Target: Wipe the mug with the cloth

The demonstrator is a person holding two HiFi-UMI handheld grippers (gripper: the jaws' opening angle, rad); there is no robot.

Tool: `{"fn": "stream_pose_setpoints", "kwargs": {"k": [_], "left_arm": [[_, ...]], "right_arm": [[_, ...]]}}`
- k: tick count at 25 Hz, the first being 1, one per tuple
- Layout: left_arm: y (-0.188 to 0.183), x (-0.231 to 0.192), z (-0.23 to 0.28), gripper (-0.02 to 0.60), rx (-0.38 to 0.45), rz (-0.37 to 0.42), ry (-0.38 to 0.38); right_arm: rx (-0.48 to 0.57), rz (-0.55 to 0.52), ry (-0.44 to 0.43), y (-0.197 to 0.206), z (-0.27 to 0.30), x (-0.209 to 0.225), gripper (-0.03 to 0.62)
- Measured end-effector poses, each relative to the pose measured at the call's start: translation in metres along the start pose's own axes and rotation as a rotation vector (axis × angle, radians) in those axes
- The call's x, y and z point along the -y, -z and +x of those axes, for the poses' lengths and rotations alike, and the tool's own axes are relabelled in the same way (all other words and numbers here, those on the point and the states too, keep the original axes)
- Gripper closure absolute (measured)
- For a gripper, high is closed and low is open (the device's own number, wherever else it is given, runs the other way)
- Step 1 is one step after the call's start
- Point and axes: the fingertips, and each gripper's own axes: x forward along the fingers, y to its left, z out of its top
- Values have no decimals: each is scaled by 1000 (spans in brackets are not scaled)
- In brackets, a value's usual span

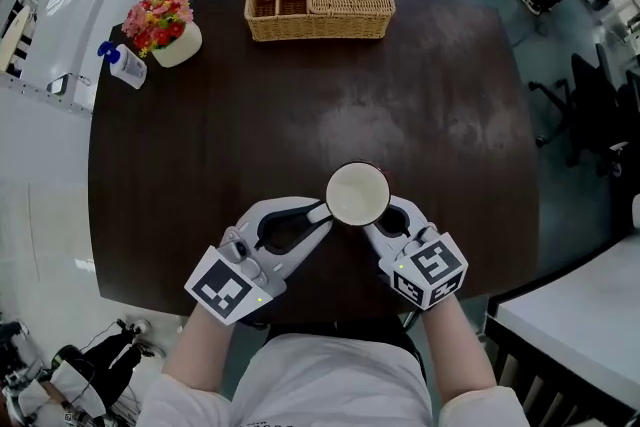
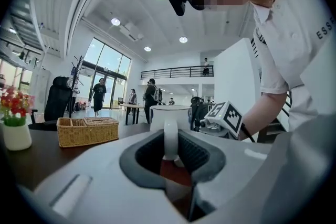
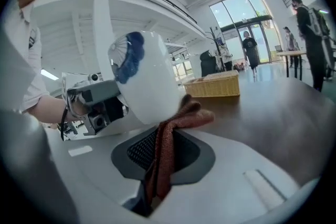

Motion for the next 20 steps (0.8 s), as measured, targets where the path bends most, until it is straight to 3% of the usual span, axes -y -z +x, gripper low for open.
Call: {"fn": "stream_pose_setpoints", "kwargs": {"k": [5,12,15,20], "left_arm": [[-10,-4,-2,514,16,12,14],[-4,-6,-5,515,-18,14,19],[1,-3,-5,514,-18,37,31],[12,-1,-4,515,-41,180,74]], "right_arm": [[48,-109,-78,-15,5,-21,514],[21,-41,-170,-6,4,-32,514],[-17,-25,-155,6,-2,-25,514],[-45,-12,-69,18,-15,-1,514]]}}
